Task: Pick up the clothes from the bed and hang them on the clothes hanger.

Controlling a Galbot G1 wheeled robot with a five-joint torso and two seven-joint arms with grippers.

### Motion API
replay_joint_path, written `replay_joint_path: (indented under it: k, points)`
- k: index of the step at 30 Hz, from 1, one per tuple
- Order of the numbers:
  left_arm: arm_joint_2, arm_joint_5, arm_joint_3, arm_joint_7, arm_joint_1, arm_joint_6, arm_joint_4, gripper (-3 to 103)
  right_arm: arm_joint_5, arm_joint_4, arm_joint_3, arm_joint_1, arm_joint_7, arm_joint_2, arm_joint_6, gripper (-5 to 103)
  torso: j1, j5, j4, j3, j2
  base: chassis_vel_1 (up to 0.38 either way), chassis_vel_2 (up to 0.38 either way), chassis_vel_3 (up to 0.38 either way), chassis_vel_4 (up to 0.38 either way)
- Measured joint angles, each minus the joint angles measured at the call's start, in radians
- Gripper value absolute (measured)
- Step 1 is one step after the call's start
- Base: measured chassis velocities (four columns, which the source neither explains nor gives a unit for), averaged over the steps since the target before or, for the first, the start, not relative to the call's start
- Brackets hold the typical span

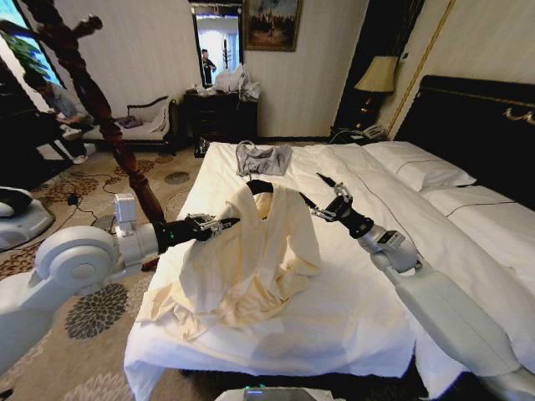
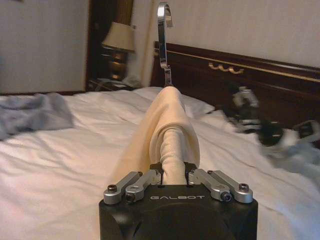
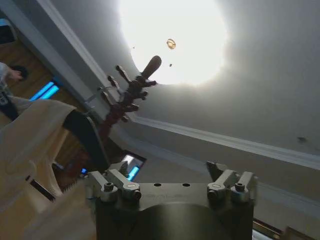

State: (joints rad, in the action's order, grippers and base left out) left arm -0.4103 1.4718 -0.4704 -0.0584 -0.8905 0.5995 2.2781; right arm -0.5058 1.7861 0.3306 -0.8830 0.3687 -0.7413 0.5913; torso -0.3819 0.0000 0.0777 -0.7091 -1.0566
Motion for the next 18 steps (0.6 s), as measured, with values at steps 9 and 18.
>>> replay_joint_path:
  k: [9,18]
  points:
    - [0.048,-0.092,-0.066,0.032,0.080,-0.045,-0.191,18,-0.038,-0.010,0.050,-0.038,-0.088,-0.042,-0.023,100,0.000,-0.0002,0.0001,0.000,0.000,0.000,0.000,0.000,0.000]
    - [0.091,-0.165,0.005,-0.036,0.291,-0.101,-0.428,18,-0.047,0.011,0.105,-0.101,-0.082,-0.073,-0.024,100,0.000,-0.0002,0.0002,0.000,0.000,0.000,0.000,0.000,0.000]
